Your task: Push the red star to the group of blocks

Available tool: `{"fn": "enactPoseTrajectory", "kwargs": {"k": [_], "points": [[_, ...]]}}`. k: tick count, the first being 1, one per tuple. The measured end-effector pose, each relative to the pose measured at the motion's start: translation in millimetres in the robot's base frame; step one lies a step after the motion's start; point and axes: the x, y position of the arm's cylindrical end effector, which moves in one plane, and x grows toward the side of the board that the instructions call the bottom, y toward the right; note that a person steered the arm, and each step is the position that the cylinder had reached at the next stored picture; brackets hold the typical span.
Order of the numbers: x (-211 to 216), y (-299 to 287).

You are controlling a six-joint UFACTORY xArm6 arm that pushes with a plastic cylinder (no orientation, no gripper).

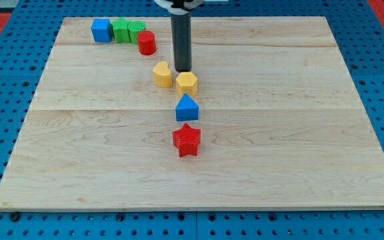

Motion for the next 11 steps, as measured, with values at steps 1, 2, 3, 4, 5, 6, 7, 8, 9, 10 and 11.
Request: {"fn": "enactPoseTrajectory", "kwargs": {"k": [1, 2, 3, 4, 5, 6, 7, 8, 9, 10, 11], "points": [[41.4, 23.0], [52.7, 6.0], [75.7, 98.2], [182.2, 101.8], [221.9, 41.8], [180.8, -4.7], [140.5, -34.2], [119.2, -38.8], [113.6, -38.8], [118.5, -73.1], [87.7, -65.7]]}}
